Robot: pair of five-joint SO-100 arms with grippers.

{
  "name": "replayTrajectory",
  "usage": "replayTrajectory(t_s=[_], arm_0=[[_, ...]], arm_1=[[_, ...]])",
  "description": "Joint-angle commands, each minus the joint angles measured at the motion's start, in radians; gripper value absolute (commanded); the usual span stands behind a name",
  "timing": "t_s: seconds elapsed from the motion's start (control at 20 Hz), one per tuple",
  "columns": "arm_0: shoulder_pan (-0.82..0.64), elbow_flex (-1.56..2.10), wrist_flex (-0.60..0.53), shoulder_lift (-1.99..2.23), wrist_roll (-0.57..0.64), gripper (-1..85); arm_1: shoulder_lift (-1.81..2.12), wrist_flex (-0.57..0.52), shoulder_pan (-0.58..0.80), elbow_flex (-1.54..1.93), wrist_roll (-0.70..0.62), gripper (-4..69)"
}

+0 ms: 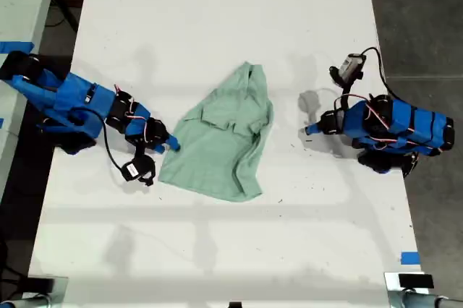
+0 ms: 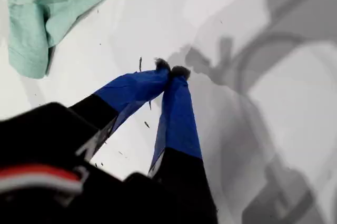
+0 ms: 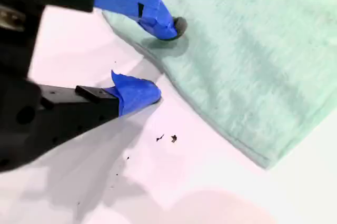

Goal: Fold t shirt

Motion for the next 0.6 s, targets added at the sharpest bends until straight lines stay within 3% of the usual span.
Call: replayTrajectory(t_s=[0.0,0.15,0.2,0.4,0.55], arm_0=[[0.005,-0.086,-0.025,-0.077,0.020,14.0],[0.003,-0.155,-0.015,-0.156,0.064,-0.2],[0.003,-0.176,0.005,-0.173,0.077,-0.3],[-0.002,-0.403,0.345,-0.195,0.081,-0.3],[0.009,-0.624,0.494,-0.167,0.153,-0.3]], arm_1=[[0.011,0.002,0.002,0.048,0.006,1.0],[0.011,0.002,0.002,0.048,0.006,1.0],[0.011,0.002,0.002,0.048,0.006,1.0],[0.011,0.002,0.002,0.048,0.005,1.0],[0.011,0.002,0.003,0.048,0.005,1.0]])
